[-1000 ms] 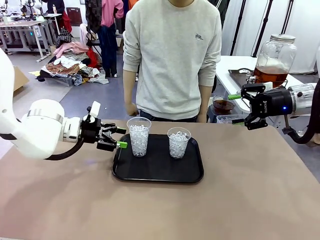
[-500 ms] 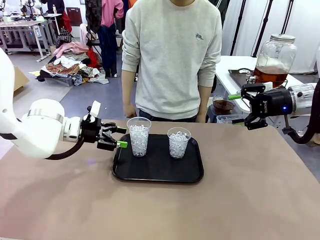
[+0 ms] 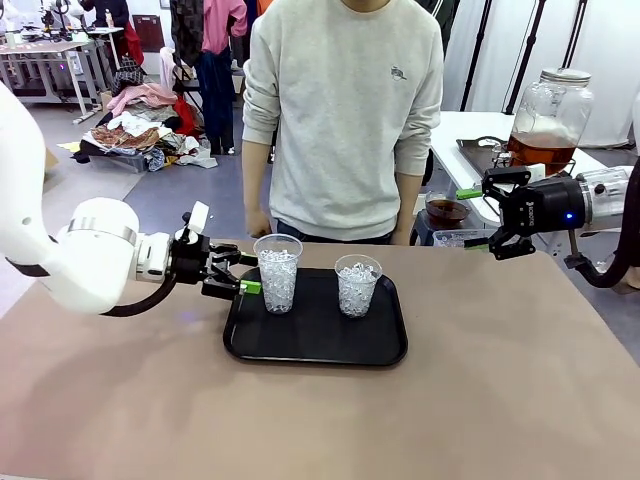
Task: Pour the drink into the iced cup.
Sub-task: Pick up the iced cup indicated by the human and present it to them.
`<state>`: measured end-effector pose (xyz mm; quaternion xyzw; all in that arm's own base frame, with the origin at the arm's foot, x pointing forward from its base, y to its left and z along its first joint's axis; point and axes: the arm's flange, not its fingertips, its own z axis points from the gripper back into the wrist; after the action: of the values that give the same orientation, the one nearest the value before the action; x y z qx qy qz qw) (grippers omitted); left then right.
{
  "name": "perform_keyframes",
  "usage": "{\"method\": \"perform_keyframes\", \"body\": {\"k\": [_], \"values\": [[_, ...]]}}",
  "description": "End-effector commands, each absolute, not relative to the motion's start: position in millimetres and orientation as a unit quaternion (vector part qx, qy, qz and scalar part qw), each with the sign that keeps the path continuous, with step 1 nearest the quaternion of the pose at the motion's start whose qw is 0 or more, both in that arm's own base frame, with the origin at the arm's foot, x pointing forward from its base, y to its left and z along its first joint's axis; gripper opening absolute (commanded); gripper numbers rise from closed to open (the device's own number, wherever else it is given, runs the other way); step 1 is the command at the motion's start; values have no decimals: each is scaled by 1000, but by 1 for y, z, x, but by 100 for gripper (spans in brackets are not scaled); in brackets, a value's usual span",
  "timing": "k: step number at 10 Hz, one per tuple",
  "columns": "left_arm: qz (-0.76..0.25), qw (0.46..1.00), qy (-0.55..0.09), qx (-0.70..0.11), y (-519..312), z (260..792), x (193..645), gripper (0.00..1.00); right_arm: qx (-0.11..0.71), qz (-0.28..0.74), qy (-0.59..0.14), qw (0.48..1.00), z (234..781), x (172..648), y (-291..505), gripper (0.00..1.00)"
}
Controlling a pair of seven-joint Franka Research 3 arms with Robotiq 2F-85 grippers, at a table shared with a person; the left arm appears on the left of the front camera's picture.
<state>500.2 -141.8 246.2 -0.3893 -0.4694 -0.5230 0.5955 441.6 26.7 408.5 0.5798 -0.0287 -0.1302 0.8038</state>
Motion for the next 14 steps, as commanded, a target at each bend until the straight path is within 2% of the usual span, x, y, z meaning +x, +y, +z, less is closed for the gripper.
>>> {"method": "perform_keyframes", "body": {"k": [1, 14], "values": [[-521, 582, -483, -395, -150, 242, 505, 100, 580, -130, -30, 804, 410, 442, 27, 100], [-522, 562, -473, -434, -179, 236, 510, 100, 580, -130, -30, 804, 410, 442, 27, 100]]}}
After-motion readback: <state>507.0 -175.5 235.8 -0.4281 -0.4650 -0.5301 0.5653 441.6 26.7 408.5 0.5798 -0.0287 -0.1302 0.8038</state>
